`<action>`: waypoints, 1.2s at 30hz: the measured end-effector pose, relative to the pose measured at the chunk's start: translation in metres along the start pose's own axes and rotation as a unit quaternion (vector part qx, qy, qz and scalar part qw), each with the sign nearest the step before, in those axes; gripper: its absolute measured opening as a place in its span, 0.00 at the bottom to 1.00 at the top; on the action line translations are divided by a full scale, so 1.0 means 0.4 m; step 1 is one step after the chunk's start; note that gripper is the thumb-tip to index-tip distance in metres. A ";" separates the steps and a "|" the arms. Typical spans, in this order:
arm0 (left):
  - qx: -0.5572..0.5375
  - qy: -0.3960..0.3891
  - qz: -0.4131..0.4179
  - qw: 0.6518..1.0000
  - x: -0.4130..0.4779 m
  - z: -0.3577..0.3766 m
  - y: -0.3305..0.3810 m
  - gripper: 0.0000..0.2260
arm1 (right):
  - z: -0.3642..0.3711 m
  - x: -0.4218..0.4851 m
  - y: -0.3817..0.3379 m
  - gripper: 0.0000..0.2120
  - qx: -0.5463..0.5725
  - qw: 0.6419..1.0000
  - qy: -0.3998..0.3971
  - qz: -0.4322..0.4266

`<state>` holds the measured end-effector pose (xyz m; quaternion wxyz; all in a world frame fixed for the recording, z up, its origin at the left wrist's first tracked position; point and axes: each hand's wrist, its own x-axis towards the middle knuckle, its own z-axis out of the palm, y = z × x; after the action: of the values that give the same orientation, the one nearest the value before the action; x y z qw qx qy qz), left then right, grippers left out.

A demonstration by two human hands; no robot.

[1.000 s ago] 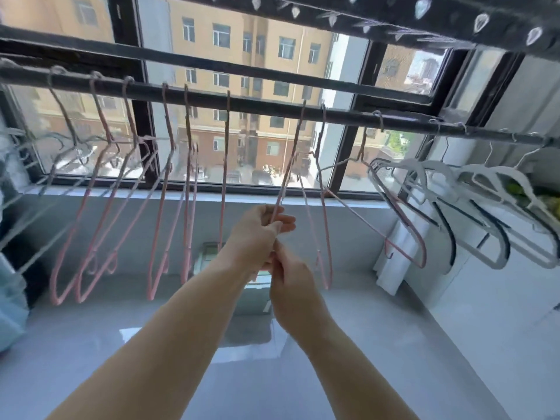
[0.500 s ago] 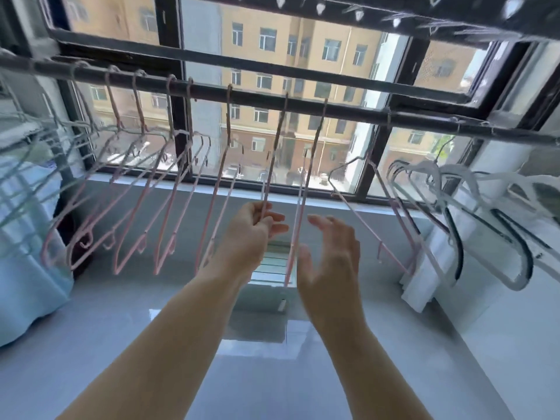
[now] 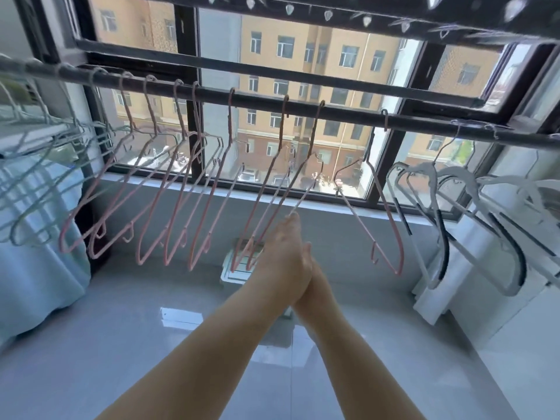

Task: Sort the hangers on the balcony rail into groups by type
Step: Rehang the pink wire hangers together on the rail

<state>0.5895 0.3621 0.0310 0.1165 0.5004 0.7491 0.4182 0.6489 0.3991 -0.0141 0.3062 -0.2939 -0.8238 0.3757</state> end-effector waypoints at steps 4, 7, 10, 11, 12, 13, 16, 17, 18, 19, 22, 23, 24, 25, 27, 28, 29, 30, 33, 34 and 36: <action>0.013 0.075 0.065 0.995 -0.002 0.003 0.001 0.24 | -0.014 -0.021 0.004 0.07 -0.061 0.998 0.019 -0.024; -0.010 0.113 0.103 0.988 0.009 -0.003 -0.003 0.24 | -0.080 -0.044 -0.025 0.18 -0.015 0.984 0.176 -0.037; -0.063 0.076 0.099 0.990 0.021 0.009 0.005 0.22 | -0.212 -0.045 -0.029 0.20 -0.142 0.934 0.322 -0.066; -0.075 0.052 0.097 0.991 0.022 0.022 0.012 0.22 | -0.254 -0.036 -0.016 0.21 -0.159 0.934 0.319 -0.023; -0.079 0.030 0.098 0.992 0.022 0.037 0.020 0.22 | -0.288 -0.024 0.002 0.22 -0.152 0.945 0.286 0.045; -0.081 0.011 0.102 0.991 0.019 0.054 0.026 0.22 | -0.306 -0.014 0.015 0.23 -0.120 0.959 0.230 0.111; -0.093 -0.033 0.120 0.988 0.007 0.103 0.041 0.22 | -0.302 -0.002 0.046 0.18 0.003 0.978 0.156 0.140; -0.095 -0.048 0.127 0.986 0.003 0.114 0.042 0.22 | -0.299 -0.001 0.052 0.18 0.020 0.976 0.187 0.112; -0.098 -0.063 0.134 0.984 0.000 0.122 0.041 0.21 | -0.296 0.000 0.053 0.19 0.035 0.971 0.220 0.091; -0.102 -0.080 0.138 0.982 -0.002 0.128 0.041 0.21 | -0.298 0.004 0.052 0.20 0.056 0.965 0.243 0.078; -0.115 -0.128 0.131 0.976 -0.003 0.130 0.035 0.19 | -0.317 0.044 0.027 0.22 0.118 0.958 0.258 0.053; -0.118 -0.135 0.124 0.976 -0.004 0.129 0.033 0.18 | -0.327 0.065 0.021 0.21 0.123 0.959 0.251 0.047; -0.119 -0.138 0.117 0.976 -0.004 0.127 0.031 0.19 | -0.333 0.089 0.021 0.20 0.126 0.961 0.241 0.045; -0.119 -0.138 0.110 0.977 -0.004 0.125 0.029 0.19 | -0.337 0.112 0.023 0.20 0.125 0.964 0.230 0.046; -0.116 -0.138 0.093 0.979 -0.004 0.123 0.022 0.20 | -0.330 0.140 0.038 0.19 0.123 0.969 0.208 0.060; -0.116 -0.136 0.081 0.980 -0.003 0.124 0.017 0.20 | -0.319 0.142 0.052 0.19 0.120 0.971 0.193 0.073; -0.119 -0.134 0.067 0.982 0.000 0.129 0.012 0.21 | -0.302 0.132 0.071 0.20 0.117 0.973 0.180 0.085; -0.124 -0.130 0.052 0.982 0.003 0.138 0.004 0.23 | -0.282 0.114 0.097 0.20 0.119 0.973 0.169 0.097; -0.132 -0.122 -0.006 0.984 0.004 0.201 -0.030 0.25 | -0.233 0.012 0.179 0.21 0.131 0.972 0.160 0.115; -0.135 -0.126 -0.028 0.982 0.002 0.231 -0.044 0.25 | -0.227 -0.030 0.206 0.20 0.129 0.972 0.158 0.114; -0.129 -0.132 -0.066 0.981 -0.005 0.290 -0.071 0.26 | -0.244 -0.113 0.246 0.17 0.139 0.973 0.147 0.115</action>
<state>0.6406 0.4153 -0.0630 0.3057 0.4814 0.6980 0.4331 0.7737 0.4632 -0.0536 0.4163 -0.3928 -0.6706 0.4719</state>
